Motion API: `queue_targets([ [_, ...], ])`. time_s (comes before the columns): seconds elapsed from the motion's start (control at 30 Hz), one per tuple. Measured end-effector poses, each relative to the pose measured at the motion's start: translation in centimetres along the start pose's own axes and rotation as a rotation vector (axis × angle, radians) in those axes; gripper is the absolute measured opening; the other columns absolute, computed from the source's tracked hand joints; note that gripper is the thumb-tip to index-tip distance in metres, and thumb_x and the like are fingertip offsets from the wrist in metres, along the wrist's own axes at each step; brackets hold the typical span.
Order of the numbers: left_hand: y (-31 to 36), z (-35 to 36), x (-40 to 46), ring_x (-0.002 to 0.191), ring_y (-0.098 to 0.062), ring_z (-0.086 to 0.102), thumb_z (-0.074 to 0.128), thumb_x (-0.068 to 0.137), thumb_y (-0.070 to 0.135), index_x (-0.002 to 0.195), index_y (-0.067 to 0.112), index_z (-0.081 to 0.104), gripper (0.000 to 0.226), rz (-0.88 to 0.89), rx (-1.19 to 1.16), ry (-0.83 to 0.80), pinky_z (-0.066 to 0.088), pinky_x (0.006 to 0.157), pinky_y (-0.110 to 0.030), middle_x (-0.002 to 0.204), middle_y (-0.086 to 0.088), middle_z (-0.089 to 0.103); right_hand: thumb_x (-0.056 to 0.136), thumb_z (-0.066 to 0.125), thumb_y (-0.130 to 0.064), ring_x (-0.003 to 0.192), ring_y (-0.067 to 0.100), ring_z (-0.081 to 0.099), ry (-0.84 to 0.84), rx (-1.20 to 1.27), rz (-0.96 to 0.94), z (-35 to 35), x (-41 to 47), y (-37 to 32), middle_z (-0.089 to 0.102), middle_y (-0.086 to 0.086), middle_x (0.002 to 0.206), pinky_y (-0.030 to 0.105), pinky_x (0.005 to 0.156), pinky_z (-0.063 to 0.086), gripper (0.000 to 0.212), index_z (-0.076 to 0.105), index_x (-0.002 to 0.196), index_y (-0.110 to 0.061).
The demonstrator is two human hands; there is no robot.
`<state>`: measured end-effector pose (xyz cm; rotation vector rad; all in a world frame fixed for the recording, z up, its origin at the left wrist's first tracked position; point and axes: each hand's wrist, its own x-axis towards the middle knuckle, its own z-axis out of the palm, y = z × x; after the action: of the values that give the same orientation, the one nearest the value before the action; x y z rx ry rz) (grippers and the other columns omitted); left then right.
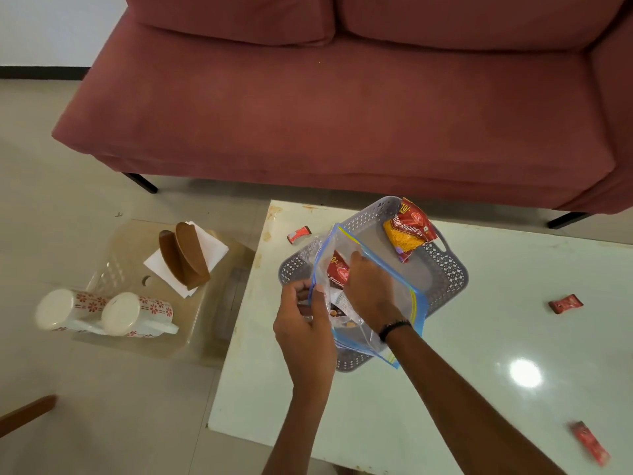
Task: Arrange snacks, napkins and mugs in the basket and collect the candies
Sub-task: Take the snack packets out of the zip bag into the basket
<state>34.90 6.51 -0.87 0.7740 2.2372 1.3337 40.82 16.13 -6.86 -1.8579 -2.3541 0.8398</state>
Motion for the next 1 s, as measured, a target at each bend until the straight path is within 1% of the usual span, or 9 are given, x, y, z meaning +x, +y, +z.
queue_targets([
  [0.1, 0.6, 0.2, 0.2, 0.081, -0.009, 0.064, 0.058, 0.089, 0.027, 0.105, 0.016, 0.059, 0.019, -0.008, -0.018, 0.005, 0.056, 0.069, -0.021, 0.093, 0.008, 0.064, 0.097, 0.038, -0.012, 0.09, 0.027, 0.067, 0.141, -0.025, -0.133, -2.7, -2.4, 0.2, 0.068, 0.011, 0.103, 0.03, 0.068, 0.05, 0.021, 0.048, 0.115, -0.01],
  [0.17, 1.1, 0.6, 0.4, 0.078, -0.006, 0.064, 0.058, 0.089, 0.026, 0.104, 0.016, 0.058, 0.018, -0.013, -0.028, 0.0, 0.052, 0.064, -0.007, 0.092, 0.008, 0.063, 0.099, 0.036, -0.02, 0.086, 0.025, 0.068, 0.187, 0.09, -0.203, -5.1, -3.9, 0.8, 0.069, 0.009, 0.099, 0.033, 0.066, 0.053, 0.018, 0.048, 0.108, -0.009],
  [0.27, 2.2, 1.4, 0.6, 0.076, 0.003, 0.061, 0.059, 0.089, 0.027, 0.103, 0.02, 0.056, 0.016, -0.023, -0.05, -0.02, 0.045, 0.06, 0.002, 0.094, 0.012, 0.061, 0.096, 0.036, -0.036, 0.076, 0.015, 0.066, 0.276, 0.253, -0.263, -8.9, -5.8, 1.5, 0.067, 0.003, 0.09, 0.023, 0.049, 0.049, 0.026, 0.045, 0.096, -0.012],
  [0.33, 2.7, 1.9, 0.8, 0.077, 0.002, 0.061, 0.059, 0.089, 0.026, 0.099, 0.025, 0.052, 0.012, -0.017, -0.057, -0.032, 0.045, 0.06, 0.002, 0.095, 0.012, 0.06, 0.096, 0.037, -0.039, 0.069, 0.009, 0.062, 0.33, 0.308, -0.275, -11.0, -6.6, 2.0, 0.062, -0.004, 0.084, 0.013, 0.046, 0.039, 0.023, 0.043, 0.093, -0.018],
  [0.4, 3.0, 2.3, 0.9, 0.079, -0.004, 0.062, 0.058, 0.09, 0.025, 0.098, 0.025, 0.05, 0.011, -0.016, -0.043, -0.032, 0.046, 0.059, 0.0, 0.096, 0.01, 0.06, 0.098, 0.043, -0.029, 0.064, 0.011, 0.062, 0.39, 0.373, -0.264, -12.8, -7.1, 2.6, 0.063, -0.003, 0.079, 0.018, 0.046, 0.042, 0.01, 0.04, 0.091, -0.022],
  [0.47, 3.0, 2.3, 1.0, 0.081, -0.01, 0.061, 0.058, 0.09, 0.024, 0.098, 0.021, 0.052, 0.01, -0.015, -0.015, -0.015, 0.046, 0.061, -0.004, 0.095, 0.007, 0.061, 0.098, 0.045, -0.021, 0.061, 0.012, 0.057, 0.517, 0.42, -0.233, -15.2, -7.5, 3.4, 0.063, 0.0, 0.072, 0.027, 0.049, 0.043, 0.008, 0.042, 0.092, -0.018],
  [0.67, 2.1, 1.2, 1.0, 0.078, -0.017, 0.062, 0.057, 0.091, 0.02, 0.102, 0.012, 0.057, 0.014, -0.009, 0.03, 0.028, 0.047, 0.064, -0.016, 0.088, 0.003, 0.062, 0.099, 0.043, -0.017, 0.061, 0.011, 0.048, 0.827, 0.447, -0.106, -20.1, -6.3, 7.6, 0.056, 0.002, 0.077, 0.013, 0.047, 0.033, 0.016, 0.044, 0.098, -0.001],
  [0.77, 2.0, 1.2, 0.7, 0.082, -0.019, 0.062, 0.057, 0.091, 0.02, 0.103, 0.013, 0.057, 0.014, -0.012, 0.026, 0.014, 0.049, 0.069, -0.025, 0.09, 0.002, 0.062, 0.099, 0.042, -0.015, 0.06, 0.022, 0.048, 0.774, 0.381, -0.046, -17.9, -4.3, 10.5, 0.055, 0.004, 0.076, 0.029, 0.051, 0.029, 0.016, 0.045, 0.097, 0.0],
  [1.0, 1.8, 1.4, 0.2, 0.081, -0.018, 0.064, 0.057, 0.091, 0.021, 0.102, 0.014, 0.057, 0.014, -0.004, 0.028, 0.001, 0.047, 0.064, -0.014, 0.091, 0.003, 0.063, 0.098, 0.037, -0.029, 0.081, 0.038, 0.068, 0.328, 0.213, 0.124, -7.3, 0.8, 14.8, 0.068, 0.019, 0.095, 0.026, 0.055, 0.044, 0.027, 0.043, 0.102, -0.003],
])
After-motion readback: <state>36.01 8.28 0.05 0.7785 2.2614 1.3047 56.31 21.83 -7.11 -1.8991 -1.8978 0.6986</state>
